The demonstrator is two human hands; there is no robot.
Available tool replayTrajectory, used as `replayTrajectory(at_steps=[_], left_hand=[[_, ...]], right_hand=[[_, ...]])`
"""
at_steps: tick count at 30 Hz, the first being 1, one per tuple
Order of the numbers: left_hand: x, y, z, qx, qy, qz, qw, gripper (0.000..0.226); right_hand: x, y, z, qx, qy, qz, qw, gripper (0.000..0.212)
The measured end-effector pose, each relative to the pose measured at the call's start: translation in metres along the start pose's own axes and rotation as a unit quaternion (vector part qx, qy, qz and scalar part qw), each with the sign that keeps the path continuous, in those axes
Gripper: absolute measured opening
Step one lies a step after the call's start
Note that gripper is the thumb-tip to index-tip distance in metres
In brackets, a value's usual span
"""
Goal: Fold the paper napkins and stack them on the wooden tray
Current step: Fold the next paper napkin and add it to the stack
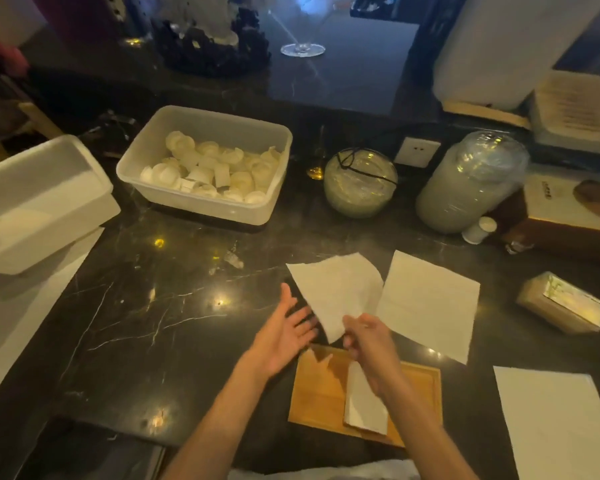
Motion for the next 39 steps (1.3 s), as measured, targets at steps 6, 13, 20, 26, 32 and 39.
replayTrajectory(at_steps=[6, 13, 20, 26, 32, 39], left_hand=[[0.016, -0.057, -0.004, 0.038, 0.004, 0.22, 0.975, 0.034], [0.008, -0.127, -0.035, 0.151, 0.017, 0.374, 0.915, 0.031], [-0.009, -0.156, -0.06, 0.188, -0.006, 0.365, 0.912, 0.031], [-0.023, -0.127, -0.063, 0.056, -0.082, 0.429, 0.898, 0.025], [-0.016, -0.121, -0.063, 0.067, -0.057, 0.423, 0.902, 0.026], [-0.017, -0.13, -0.061, 0.097, -0.055, 0.442, 0.89, 0.027]], right_hand=[[-0.055, 0.02, -0.074, 0.049, -0.027, -0.103, 0.993, 0.033], [-0.046, 0.12, -0.109, -0.103, 0.044, -0.112, 0.987, 0.051], [-0.014, 0.1, -0.091, 0.111, 0.08, 0.085, 0.987, 0.05], [0.003, 0.115, -0.089, 0.074, 0.132, 0.123, 0.981, 0.06], [0.024, 0.126, -0.098, 0.038, 0.137, 0.086, 0.986, 0.049], [0.037, 0.14, -0.114, 0.05, 0.122, 0.086, 0.988, 0.032]])
Point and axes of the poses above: each hand's wrist, its own z-axis towards the middle knuckle, its own y-axis out of the back of the hand, x = y × z, the point moved 7 cm from there along z, towards the middle knuckle, and after that the axes turned 14 degrees about x, right-handed, at the moved point
